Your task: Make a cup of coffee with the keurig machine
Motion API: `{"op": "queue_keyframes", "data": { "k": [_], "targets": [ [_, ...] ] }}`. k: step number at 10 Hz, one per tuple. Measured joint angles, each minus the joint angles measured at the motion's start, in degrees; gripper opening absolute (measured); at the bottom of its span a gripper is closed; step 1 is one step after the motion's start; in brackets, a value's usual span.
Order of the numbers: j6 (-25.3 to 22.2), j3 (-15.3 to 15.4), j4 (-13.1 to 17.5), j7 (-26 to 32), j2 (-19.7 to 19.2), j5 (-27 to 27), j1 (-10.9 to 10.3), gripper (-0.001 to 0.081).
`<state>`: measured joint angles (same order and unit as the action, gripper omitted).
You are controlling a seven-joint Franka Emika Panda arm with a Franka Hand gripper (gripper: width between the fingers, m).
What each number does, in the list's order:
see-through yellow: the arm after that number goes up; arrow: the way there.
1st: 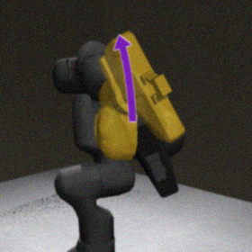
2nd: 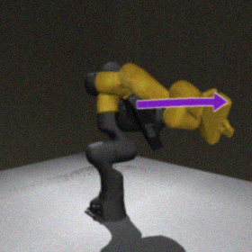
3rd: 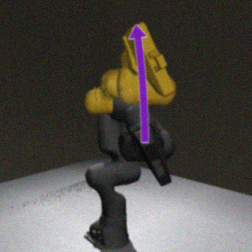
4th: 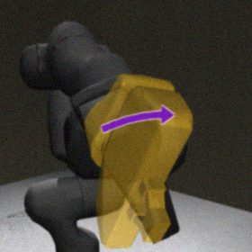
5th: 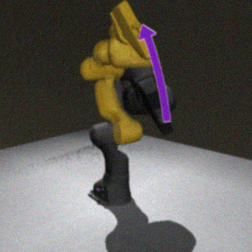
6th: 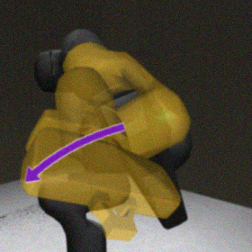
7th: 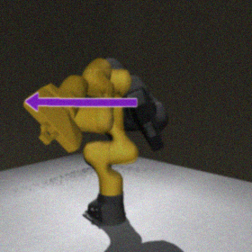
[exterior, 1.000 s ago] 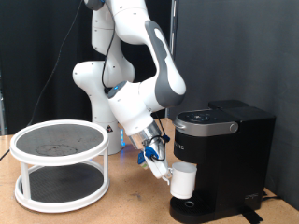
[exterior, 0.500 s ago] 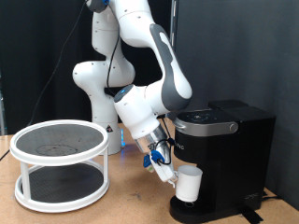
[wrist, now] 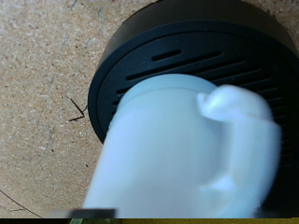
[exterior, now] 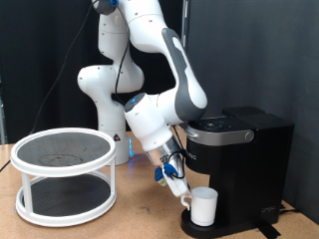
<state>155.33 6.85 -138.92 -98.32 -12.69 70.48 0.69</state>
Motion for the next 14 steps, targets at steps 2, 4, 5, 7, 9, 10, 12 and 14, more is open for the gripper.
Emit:
{"op": "queue_keyframes", "data": {
  "k": [2,4,5,7,9,10,12,14],
  "targets": [
    [0.0,0.0,0.1,0.0,-0.2,0.0,0.0,0.0436],
    [-0.3,-0.1,0.0,0.1,-0.2,0.0,0.2,0.0573],
    [-1.7,-0.4,-0.3,1.0,0.1,-0.2,0.6,0.0573],
    [-7.4,-1.3,-2.3,5.3,2.5,-0.9,2.5,0.0725],
    [-12.8,-2.4,-4.8,7.6,5.9,-3.0,4.3,0.0733],
    [-15.0,-3.1,-5.9,7.6,7.6,-4.8,5.0,0.0733],
    [-18.4,-4.4,-8.1,7.5,10.9,-8.9,6.4,0.0734],
    [-19.4,-4.7,-9.5,7.5,12.8,-10.1,6.9,0.0734]
  ]
}}
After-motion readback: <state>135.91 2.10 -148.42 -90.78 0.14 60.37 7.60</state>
